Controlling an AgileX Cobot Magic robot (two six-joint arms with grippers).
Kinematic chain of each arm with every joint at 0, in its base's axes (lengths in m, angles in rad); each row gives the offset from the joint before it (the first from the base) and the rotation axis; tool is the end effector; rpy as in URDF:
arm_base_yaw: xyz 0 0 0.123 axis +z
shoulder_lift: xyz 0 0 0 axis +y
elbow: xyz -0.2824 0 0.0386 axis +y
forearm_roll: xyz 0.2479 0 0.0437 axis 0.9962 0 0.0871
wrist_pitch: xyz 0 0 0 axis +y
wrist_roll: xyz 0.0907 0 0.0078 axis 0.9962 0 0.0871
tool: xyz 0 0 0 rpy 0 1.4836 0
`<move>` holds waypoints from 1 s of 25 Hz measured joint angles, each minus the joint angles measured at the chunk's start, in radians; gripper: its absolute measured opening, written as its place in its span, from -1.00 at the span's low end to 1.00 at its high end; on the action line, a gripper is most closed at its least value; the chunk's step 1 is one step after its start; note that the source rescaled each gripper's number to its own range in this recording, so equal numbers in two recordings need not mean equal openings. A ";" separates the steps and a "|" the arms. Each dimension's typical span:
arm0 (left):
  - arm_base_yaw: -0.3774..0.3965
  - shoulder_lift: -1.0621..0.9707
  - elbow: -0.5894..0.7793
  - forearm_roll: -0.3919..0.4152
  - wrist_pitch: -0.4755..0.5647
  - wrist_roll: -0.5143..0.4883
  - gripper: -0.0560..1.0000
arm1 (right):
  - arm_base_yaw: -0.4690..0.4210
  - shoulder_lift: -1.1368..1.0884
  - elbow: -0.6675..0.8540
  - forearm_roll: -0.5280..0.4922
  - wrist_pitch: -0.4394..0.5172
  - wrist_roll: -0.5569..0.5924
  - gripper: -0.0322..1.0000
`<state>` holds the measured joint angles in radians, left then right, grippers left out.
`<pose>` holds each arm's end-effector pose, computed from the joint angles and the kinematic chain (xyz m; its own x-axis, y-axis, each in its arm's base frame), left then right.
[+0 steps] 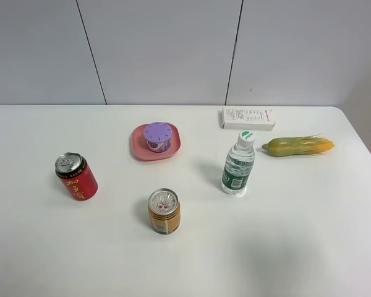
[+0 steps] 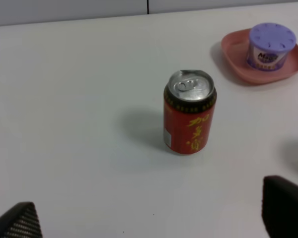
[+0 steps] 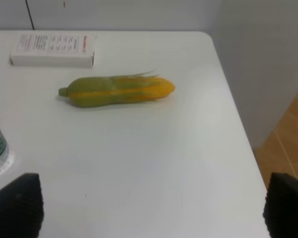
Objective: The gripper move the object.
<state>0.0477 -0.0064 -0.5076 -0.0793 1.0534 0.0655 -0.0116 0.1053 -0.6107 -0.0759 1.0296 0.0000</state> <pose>-0.0063 -0.0066 0.2800 -0.4347 0.0054 -0.9006 0.0257 0.9996 -0.0064 0.0012 -0.0059 0.3109 -0.4245 -0.0341 -0.9048 0.0539 0.9966 -0.0629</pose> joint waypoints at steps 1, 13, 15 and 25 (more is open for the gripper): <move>0.000 0.000 0.000 0.000 0.000 0.000 1.00 | 0.000 -0.031 0.023 0.003 -0.002 0.000 1.00; 0.000 0.000 0.000 0.000 0.000 0.001 1.00 | 0.000 -0.107 0.114 0.056 0.035 0.016 1.00; 0.000 0.000 0.000 0.000 0.000 0.001 1.00 | 0.000 -0.107 0.114 0.056 0.035 0.016 1.00; 0.000 0.000 0.000 0.000 0.000 0.000 1.00 | 0.000 -0.107 0.114 0.056 0.035 0.023 1.00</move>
<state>0.0477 -0.0064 -0.5076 -0.0793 1.0534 0.0652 -0.0116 -0.0019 -0.4970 -0.0199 1.0650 0.0233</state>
